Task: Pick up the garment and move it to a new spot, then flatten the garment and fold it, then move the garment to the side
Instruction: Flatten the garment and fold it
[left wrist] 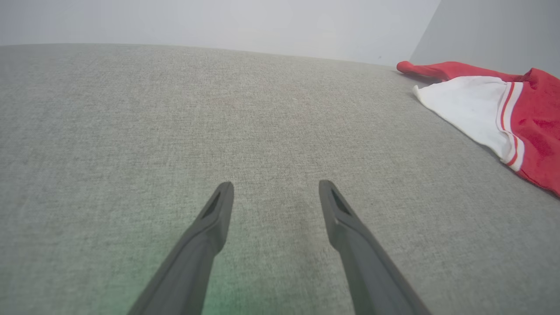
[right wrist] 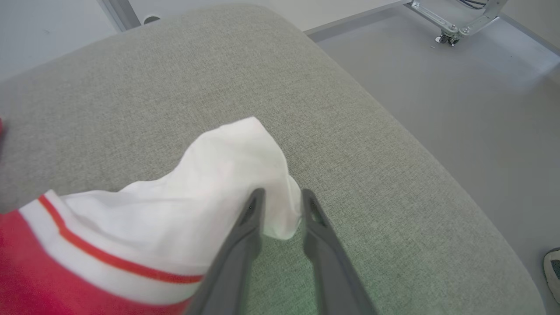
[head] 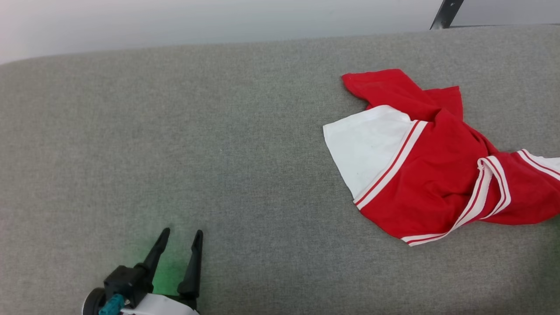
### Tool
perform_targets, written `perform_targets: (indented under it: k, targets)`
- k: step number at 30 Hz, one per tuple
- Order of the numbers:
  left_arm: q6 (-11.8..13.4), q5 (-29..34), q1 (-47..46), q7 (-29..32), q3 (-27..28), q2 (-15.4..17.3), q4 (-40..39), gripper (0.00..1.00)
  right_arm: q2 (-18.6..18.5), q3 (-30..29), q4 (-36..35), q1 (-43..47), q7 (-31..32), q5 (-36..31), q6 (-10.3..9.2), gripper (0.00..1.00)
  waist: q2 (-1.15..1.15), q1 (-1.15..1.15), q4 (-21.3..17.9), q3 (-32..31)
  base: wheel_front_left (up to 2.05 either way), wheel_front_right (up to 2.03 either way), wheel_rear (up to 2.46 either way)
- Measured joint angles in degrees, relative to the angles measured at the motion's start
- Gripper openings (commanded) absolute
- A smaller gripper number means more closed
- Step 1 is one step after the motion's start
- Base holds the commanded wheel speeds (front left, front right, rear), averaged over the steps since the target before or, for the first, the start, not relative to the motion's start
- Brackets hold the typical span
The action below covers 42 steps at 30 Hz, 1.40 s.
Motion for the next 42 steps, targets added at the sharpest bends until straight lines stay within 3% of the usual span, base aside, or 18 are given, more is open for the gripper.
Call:
perform_targets:
  k: [5,10,19,24,30,37,42]
  targets:
    - [0.0,-0.8,-0.5,0.0,-1.0,2.1,-0.8,1.00,0.4,1.2,-1.7,0.8,-1.9,0.2,0.00,1.00,0.00,0.00,-0.4,-1.3,0.00,0.00,0.00]
    - [0.0,-1.4,-3.1,1.3,-5.2,7.7,-3.6,1.00,0.2,4.7,-7.7,4.2,-3.7,3.6,0.00,1.00,0.00,0.00,-1.3,-3.1,0.00,0.00,0.00]
    - [-0.1,-7.0,-14.8,12.0,-16.0,19.6,-8.4,1.00,2.8,20.8,-27.3,13.9,-4.1,10.6,0.00,1.00,0.00,0.00,-4.7,-5.5,0.00,0.00,0.00]
    - [-0.1,-11.0,-22.5,16.0,-21.9,22.5,-8.7,1.00,5.1,28.4,-35.5,19.1,-2.5,11.8,0.00,1.00,0.00,0.00,-7.4,-6.2,0.00,0.00,0.00]
    - [-0.1,-15.2,-31.6,20.2,-33.7,25.2,-7.1,1.00,6.6,32.0,-40.3,24.1,-1.1,12.4,0.00,1.00,0.00,0.00,-10.0,-6.5,0.00,0.00,0.00]
    - [-0.1,-18.6,-44.3,23.2,-51.3,28.5,-2.7,1.00,7.9,32.8,-43.7,27.3,-0.2,12.1,0.00,1.00,0.00,0.00,-11.9,-6.1,0.00,0.00,0.00]
    - [-0.1,-21.9,-52.5,22.5,-62.0,28.4,1.3,1.00,9.0,32.8,-45.2,29.0,-0.2,11.9,0.00,1.00,0.00,0.00,-13.3,-5.5,0.00,0.00,0.00]
